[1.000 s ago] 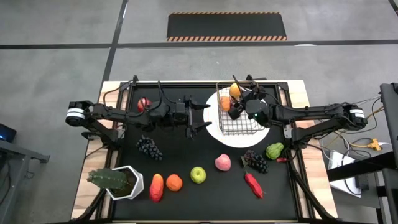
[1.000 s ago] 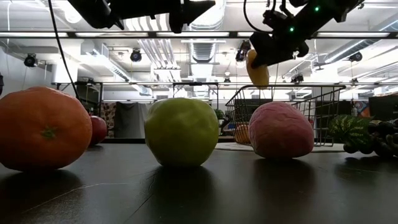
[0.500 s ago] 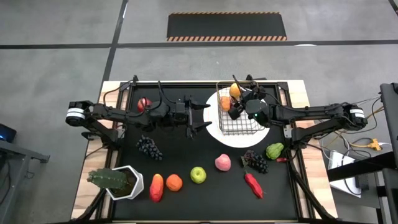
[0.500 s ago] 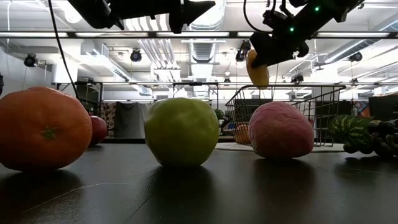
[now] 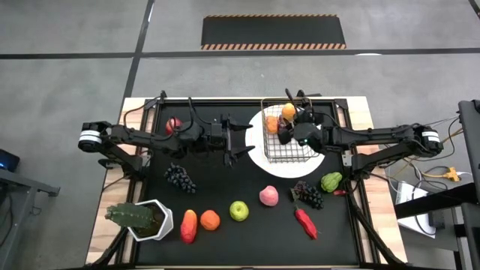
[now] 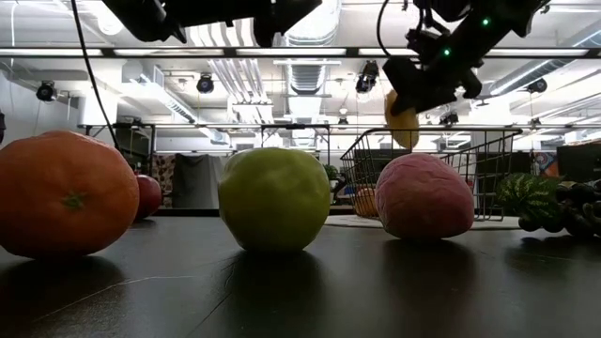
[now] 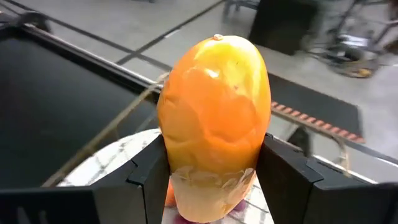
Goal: Build produce basket
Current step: Put the yellow mango into the wire basket, then put the orange into the wire basket
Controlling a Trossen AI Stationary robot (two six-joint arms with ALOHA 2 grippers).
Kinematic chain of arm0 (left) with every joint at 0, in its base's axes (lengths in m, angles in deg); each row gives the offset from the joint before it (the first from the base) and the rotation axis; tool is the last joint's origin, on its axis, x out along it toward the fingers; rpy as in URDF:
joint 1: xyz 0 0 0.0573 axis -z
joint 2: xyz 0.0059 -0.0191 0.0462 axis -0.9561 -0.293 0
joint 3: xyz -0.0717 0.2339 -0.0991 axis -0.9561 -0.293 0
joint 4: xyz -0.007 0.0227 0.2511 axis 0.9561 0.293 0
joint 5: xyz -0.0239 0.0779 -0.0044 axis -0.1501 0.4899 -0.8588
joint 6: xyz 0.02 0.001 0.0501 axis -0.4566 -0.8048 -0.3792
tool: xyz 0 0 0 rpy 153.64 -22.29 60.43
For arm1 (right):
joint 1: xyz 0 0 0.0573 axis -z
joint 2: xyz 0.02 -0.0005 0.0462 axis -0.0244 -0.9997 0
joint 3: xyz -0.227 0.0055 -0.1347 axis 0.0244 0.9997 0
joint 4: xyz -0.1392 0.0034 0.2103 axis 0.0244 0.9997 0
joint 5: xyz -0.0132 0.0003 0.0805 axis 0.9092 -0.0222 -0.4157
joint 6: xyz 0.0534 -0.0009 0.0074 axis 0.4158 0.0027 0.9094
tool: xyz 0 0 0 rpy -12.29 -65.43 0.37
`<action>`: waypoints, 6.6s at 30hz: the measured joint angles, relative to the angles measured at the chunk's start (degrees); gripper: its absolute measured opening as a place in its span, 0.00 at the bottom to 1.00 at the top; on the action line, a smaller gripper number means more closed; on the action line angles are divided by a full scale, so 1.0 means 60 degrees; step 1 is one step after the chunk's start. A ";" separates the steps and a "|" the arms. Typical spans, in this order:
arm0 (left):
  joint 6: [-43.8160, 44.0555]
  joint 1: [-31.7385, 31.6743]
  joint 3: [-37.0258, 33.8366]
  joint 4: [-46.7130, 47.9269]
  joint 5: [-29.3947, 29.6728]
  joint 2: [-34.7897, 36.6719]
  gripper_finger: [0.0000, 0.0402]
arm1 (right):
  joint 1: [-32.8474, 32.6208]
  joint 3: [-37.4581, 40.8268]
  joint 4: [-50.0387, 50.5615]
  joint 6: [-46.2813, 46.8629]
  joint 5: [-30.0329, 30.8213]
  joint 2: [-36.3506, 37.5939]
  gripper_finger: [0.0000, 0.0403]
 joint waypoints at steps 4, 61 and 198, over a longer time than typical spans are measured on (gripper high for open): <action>-0.0011 -0.0009 0.0000 0.0004 0.0017 0.0007 0.83 | 0.0066 0.0000 0.0681 0.0505 0.1147 -0.0133 0.48; 0.1251 0.0135 -0.0003 0.2593 0.0025 0.0018 0.83 | 0.1058 -0.0739 0.1572 -0.2259 -0.2155 0.1094 0.31; 0.2562 0.6218 0.5367 1.7264 0.0641 -0.3393 0.92 | -0.0650 0.5220 -0.5867 -0.6686 -0.8798 0.6040 0.03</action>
